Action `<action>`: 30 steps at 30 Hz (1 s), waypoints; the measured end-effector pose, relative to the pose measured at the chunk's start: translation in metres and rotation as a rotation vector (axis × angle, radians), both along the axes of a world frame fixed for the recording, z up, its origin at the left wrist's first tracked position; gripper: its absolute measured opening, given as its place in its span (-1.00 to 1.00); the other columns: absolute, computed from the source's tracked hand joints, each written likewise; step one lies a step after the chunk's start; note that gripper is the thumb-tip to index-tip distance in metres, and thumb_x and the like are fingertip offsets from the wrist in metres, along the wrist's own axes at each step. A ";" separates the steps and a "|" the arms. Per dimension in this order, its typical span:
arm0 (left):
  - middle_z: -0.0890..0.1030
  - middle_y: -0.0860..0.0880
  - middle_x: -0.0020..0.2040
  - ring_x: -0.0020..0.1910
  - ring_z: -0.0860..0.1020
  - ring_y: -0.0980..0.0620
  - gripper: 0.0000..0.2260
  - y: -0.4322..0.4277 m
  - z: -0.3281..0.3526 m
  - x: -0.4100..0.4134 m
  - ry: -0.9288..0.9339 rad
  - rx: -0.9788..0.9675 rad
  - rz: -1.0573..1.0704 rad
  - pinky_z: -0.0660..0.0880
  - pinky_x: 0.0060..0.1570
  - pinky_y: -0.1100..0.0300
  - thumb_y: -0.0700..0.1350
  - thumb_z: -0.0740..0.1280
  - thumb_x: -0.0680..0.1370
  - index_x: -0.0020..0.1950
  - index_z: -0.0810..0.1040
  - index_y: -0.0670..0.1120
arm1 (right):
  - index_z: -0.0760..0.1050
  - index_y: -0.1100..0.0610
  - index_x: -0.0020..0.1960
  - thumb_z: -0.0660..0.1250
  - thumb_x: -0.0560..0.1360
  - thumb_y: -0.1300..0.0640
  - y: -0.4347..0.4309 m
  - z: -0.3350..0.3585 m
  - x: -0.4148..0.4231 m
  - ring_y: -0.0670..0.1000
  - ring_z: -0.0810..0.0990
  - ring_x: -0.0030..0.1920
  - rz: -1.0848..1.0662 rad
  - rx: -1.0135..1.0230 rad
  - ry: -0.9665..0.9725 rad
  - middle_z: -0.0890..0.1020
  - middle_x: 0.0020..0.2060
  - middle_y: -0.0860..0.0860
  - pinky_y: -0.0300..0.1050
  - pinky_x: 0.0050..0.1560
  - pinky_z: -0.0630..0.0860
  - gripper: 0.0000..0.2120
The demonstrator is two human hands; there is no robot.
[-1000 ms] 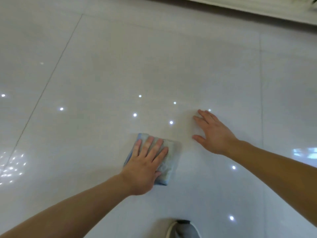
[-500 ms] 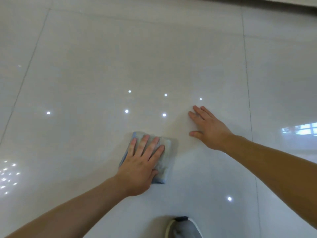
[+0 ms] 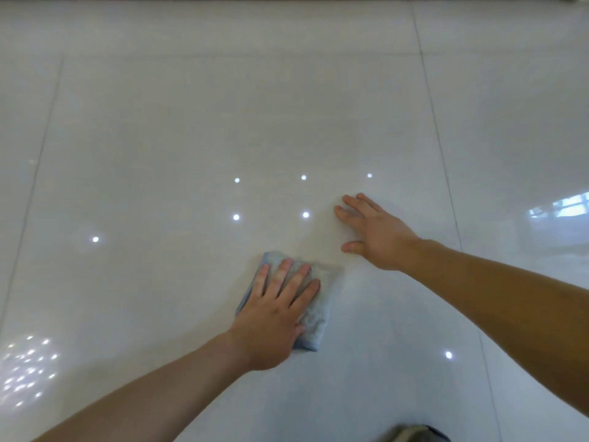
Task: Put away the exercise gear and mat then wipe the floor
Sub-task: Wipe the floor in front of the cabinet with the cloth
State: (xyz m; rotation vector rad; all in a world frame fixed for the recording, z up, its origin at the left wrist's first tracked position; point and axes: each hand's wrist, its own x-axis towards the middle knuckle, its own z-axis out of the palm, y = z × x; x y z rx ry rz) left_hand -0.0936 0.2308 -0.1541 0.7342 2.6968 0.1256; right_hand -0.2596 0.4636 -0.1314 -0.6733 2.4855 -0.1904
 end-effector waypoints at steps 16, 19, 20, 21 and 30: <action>0.20 -0.10 0.57 0.54 0.14 -0.25 -0.33 0.109 0.000 -0.019 -0.009 0.019 -0.036 -0.01 0.42 -0.29 0.18 0.17 0.47 0.55 0.21 -0.03 | 0.05 0.06 0.57 0.20 0.59 -0.10 0.083 0.000 0.002 0.02 -0.02 0.56 -0.170 -0.135 0.095 0.07 0.56 0.00 -0.08 0.52 0.03 -0.35; 0.20 -0.09 0.57 0.55 0.13 -0.24 -0.28 0.124 -0.001 -0.027 -0.016 0.026 -0.062 -0.03 0.43 -0.28 0.17 0.28 0.43 0.55 0.19 -0.02 | 0.17 0.08 0.54 0.21 0.58 -0.09 0.118 0.001 0.005 0.09 0.09 0.53 -0.272 -0.123 0.175 0.19 0.53 0.05 0.00 0.51 0.13 -0.41; 0.21 -0.09 0.57 0.54 0.14 -0.24 -0.27 0.128 -0.001 -0.028 -0.020 0.029 -0.069 -0.03 0.43 -0.28 0.17 0.29 0.42 0.55 0.21 -0.02 | 0.20 0.07 0.52 0.22 0.57 -0.08 0.132 0.001 0.008 0.10 0.11 0.52 -0.316 -0.115 0.197 0.22 0.52 0.06 0.01 0.50 0.16 -0.43; 0.22 -0.09 0.57 0.54 0.15 -0.25 -0.27 0.132 -0.001 -0.029 -0.024 0.031 -0.077 -0.03 0.43 -0.28 0.17 0.30 0.41 0.54 0.21 -0.02 | 0.22 0.06 0.52 0.22 0.57 -0.08 0.146 0.001 0.011 0.10 0.12 0.52 -0.361 -0.101 0.207 0.23 0.51 0.06 0.01 0.49 0.17 -0.44; 0.12 -0.07 0.61 0.57 0.02 -0.22 -0.25 0.169 -0.002 -0.043 -0.060 0.002 -0.174 -0.12 0.46 -0.29 0.18 0.24 0.46 0.58 0.07 -0.01 | 0.35 0.04 0.46 0.30 0.55 -0.02 0.195 -0.009 0.025 0.08 0.19 0.50 -0.500 -0.137 0.220 0.29 0.49 0.04 0.00 0.46 0.24 -0.50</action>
